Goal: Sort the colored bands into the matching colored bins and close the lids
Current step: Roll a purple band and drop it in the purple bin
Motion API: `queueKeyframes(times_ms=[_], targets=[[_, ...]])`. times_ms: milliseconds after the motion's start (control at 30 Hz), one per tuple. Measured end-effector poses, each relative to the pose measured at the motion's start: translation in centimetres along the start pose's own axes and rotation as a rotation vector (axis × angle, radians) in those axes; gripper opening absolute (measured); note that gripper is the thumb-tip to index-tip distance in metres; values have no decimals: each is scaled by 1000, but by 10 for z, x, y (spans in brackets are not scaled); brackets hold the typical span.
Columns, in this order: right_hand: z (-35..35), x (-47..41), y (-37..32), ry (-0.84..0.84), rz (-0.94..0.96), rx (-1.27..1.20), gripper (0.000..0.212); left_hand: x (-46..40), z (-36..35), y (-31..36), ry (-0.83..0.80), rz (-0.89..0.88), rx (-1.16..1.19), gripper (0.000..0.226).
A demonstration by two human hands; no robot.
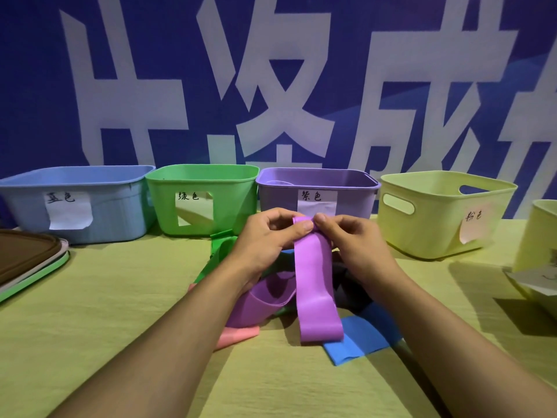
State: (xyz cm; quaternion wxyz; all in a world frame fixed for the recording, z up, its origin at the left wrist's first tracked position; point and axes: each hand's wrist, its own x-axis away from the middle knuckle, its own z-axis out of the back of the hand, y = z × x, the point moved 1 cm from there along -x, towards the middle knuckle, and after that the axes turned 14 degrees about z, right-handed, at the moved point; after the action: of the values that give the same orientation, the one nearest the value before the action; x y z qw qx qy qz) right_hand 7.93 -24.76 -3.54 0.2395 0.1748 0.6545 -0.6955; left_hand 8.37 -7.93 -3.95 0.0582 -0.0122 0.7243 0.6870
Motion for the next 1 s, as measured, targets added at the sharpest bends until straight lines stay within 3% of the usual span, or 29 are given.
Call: queueKeyframes(times_ms=[400, 567, 633, 800, 933, 1000], targets=[[1, -3, 7, -28, 139, -48, 18, 2, -4, 4, -22, 54, 68, 16], [1, -3, 6, -43, 194, -52, 14, -5, 1, -3, 11, 162, -30, 101], [0, -2, 5, -55, 216, -39, 16, -6, 1, -6, 14, 177, -40, 121], [0, -2, 6, -73, 240, 9, 25, -5, 0, -6, 17, 115, -68, 94], [1, -1, 6, -59, 217, 5, 19, -3, -2, -4, -1, 78, -19, 84], [0, 0, 4, -52, 186, -19, 21, -2, -3, -2, -13, 60, 3, 68]])
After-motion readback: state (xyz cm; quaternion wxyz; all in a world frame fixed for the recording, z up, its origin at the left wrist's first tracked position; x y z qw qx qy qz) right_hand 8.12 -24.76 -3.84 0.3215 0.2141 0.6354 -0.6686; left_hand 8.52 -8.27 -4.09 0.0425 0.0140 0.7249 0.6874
